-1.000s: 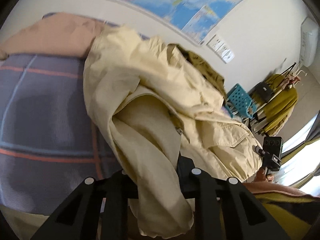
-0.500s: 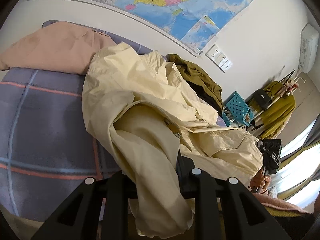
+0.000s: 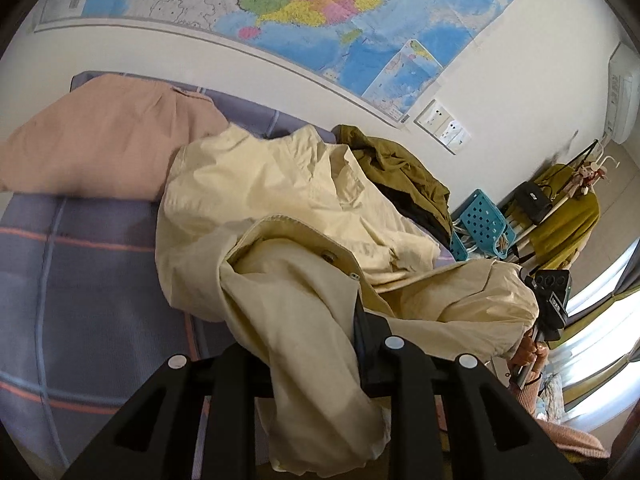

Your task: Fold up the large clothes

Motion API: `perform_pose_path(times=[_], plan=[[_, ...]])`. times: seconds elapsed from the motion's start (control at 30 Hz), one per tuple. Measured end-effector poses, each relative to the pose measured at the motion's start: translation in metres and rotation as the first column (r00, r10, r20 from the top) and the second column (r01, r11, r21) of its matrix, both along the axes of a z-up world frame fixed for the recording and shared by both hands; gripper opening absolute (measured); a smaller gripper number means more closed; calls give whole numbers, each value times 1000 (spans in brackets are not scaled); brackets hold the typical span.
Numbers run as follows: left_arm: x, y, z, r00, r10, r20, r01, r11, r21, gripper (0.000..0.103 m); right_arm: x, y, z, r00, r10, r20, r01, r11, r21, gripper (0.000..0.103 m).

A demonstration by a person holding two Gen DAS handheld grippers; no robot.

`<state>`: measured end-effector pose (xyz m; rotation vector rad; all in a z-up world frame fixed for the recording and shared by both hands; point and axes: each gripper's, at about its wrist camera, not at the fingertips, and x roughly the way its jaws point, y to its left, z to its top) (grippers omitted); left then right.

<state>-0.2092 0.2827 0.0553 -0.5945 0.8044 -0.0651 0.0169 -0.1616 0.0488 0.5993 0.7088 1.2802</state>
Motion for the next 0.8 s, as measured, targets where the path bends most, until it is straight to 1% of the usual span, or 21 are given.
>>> perform_pose_path(times=[0.13,0.37,0.47,0.57,0.8], plan=[[17,6,9,1000,-1,-15,1,1000,9,23,16,6,6,1000,-6,-15,6,1000,0,14],[50,12,27,999,-7,-35,9,998,58,24,46,17,15,999,-28,-26,28,1000,-8,14],[64,16,31,999,-8,-43,11,997,72,24,63,23,16,998,-44,-43,43,999,-16,14],[78,24,32,998,-3,-60,7,998,63,25,80,31,15,997,-53,-60,52,998,-26,14],[113,41,33,994,17,-107,-9,997,72,25,121,51,12,991,-84,-100,77,994,-72,14]])
